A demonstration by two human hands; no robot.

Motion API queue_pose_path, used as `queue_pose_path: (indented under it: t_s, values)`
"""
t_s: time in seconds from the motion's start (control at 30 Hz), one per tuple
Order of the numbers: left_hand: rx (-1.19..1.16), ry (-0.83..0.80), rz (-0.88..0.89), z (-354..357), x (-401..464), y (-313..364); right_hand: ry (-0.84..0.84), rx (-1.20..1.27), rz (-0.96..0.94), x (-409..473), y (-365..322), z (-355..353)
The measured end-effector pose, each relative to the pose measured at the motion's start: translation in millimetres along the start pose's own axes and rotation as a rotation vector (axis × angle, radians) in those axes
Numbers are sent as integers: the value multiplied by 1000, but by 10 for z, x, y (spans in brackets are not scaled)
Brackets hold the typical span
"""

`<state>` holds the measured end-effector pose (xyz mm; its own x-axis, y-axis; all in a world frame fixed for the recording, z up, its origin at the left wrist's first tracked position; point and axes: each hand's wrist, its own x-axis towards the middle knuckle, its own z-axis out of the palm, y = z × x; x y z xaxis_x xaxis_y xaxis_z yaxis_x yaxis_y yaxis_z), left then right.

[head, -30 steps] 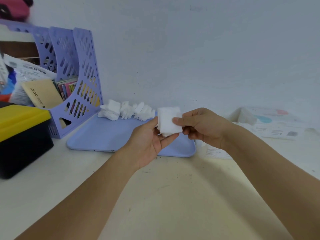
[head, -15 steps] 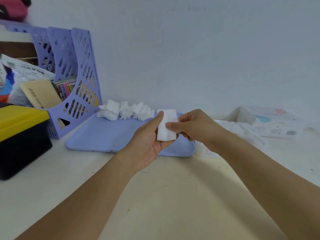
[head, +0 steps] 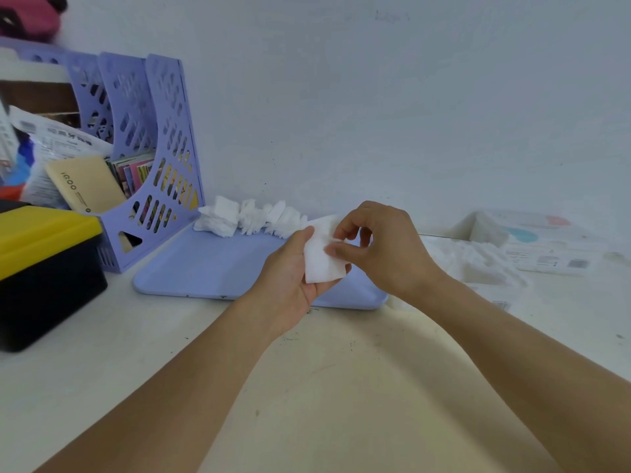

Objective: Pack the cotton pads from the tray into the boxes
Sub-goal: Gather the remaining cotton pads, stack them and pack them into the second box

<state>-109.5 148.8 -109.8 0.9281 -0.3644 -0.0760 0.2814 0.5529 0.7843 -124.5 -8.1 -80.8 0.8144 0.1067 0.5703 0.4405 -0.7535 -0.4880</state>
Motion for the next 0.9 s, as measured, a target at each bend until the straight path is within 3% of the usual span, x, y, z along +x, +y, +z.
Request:
queue_pose_path:
  t_s: [0.23, 0.43, 0.7, 0.83, 0.9]
  values:
    - [9, 31, -2, -11, -24, 10, -80, 39, -2, 65, -45, -174]
    - [150, 16, 27, 32, -38, 9, -148, 230, 40, 122, -28, -291]
    - [190, 45, -10, 54, -16, -44, -142, 113, 45, 126, 80, -243]
    - [306, -41, 18, 70, -57, -37, -110, 50, 6, 104, 73, -224]
    - [300, -62, 24, 58, -54, -36, -176, -32, -21, 88, 61, -231]
